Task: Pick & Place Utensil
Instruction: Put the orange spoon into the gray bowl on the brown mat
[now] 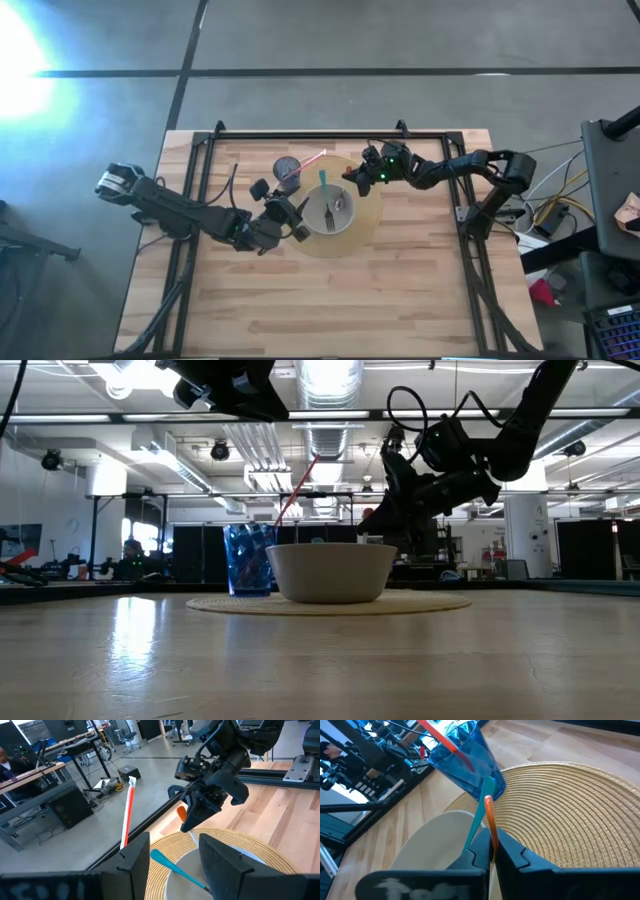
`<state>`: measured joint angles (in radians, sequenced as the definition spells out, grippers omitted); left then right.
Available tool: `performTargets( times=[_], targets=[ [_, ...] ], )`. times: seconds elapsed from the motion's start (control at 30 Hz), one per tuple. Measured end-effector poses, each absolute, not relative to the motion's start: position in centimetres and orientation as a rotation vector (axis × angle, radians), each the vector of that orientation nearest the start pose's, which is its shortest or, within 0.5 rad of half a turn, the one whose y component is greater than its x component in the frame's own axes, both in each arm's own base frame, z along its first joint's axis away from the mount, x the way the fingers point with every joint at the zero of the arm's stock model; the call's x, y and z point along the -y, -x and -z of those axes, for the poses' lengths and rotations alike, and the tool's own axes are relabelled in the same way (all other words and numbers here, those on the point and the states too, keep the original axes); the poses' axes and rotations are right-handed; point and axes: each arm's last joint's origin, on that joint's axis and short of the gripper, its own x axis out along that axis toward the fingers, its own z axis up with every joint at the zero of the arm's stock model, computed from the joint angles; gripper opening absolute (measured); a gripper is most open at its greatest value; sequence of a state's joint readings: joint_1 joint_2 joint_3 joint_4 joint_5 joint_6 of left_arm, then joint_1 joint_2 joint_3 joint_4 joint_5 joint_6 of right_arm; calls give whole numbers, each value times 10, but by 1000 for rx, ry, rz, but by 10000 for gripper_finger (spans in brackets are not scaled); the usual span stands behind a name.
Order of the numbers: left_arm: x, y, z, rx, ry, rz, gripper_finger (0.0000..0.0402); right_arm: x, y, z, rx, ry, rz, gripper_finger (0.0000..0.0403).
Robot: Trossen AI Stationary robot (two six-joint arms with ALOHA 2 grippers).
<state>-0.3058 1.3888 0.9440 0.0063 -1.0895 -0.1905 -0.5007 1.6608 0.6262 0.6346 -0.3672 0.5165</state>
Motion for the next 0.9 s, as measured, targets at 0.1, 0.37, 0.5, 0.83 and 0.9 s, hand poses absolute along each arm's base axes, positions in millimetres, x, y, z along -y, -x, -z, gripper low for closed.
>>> performTargets(
  times=[0.1, 0.37, 0.5, 0.83, 0.9],
  targets=[
    [64, -287, -277, -269, -110, -798, 165, 137, -276, -150, -325, -674, 220, 9],
    [64, -287, -277, -261, -92, -800, 165, 131, -278, -149, -336, -640, 197, 9],
    [64, -287, -277, -261, -91, -800, 165, 131, -277, -149, -340, -631, 196, 9],
    [64, -287, -277, -261, -92, -800, 165, 130, -275, -143, -388, -618, 200, 36],
    [64, -287, -277, -261, -92, -800, 165, 130, -275, -142, -400, -620, 202, 50]
  ],
)
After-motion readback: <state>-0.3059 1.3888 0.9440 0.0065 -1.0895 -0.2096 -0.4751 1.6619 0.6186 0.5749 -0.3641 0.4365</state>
